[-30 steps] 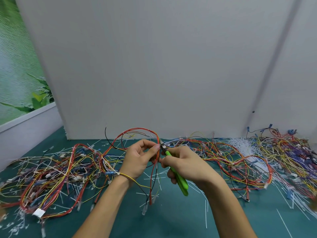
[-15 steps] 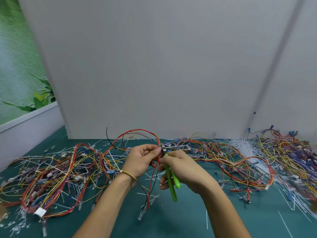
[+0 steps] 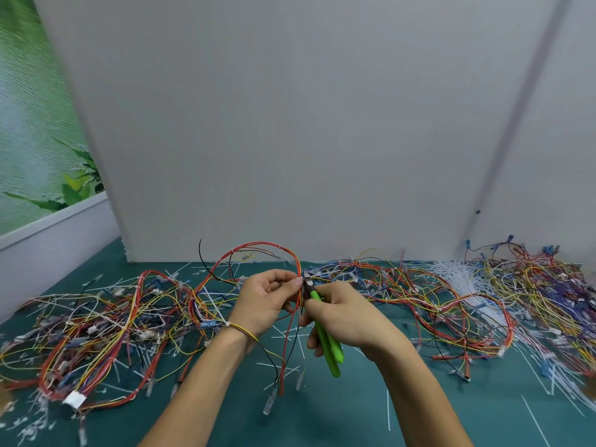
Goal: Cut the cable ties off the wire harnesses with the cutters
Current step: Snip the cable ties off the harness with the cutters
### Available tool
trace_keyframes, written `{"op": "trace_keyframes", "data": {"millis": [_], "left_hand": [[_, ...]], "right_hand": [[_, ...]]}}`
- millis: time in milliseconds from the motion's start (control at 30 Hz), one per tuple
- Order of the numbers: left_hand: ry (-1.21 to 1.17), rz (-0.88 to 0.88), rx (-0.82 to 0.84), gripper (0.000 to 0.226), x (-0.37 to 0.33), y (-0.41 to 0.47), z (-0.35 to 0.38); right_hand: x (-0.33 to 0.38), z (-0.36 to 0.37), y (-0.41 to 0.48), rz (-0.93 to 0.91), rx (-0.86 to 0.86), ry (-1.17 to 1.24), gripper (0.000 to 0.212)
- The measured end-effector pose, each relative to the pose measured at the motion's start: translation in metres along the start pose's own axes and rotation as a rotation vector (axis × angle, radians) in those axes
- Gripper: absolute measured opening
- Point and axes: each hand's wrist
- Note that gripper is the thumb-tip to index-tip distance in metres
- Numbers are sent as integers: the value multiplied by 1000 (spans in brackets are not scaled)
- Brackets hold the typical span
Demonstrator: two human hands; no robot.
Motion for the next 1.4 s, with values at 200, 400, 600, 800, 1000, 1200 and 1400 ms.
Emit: {"op": "trace_keyframes", "data": {"millis": [200,400,600,800,1000,1200,1400], "left_hand": [[44,15,-13,3,0,0,0],[66,20,-27,2,3,3,-1],[71,26,-36,5,3,3,-2],[60,28,-42,4,1,1,0],[59,26,-36,6,1,2,-1],[65,26,-43,6,2,3,-3],[57,44,-53,5,0,3,-5]], "right_hand": [[-2,-2,2,30,-20,75,13],[-7,-2,5,41,-18,93,12],[-9,-4,5,-25,-51,1,8],[-8,-3,5,-19,-60,26,8],[-6,-2,5,36,-45,185,15],[-6,0,5,70,-43,196,22],[-6,-2,4,30,-62,137,24]]}}
Point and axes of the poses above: each hand's wrist, its own y-axis towards the middle knuckle, its own z-axis out of the palm, x = y × z, and after that the axes turned 11 degrees about -z, right-handed
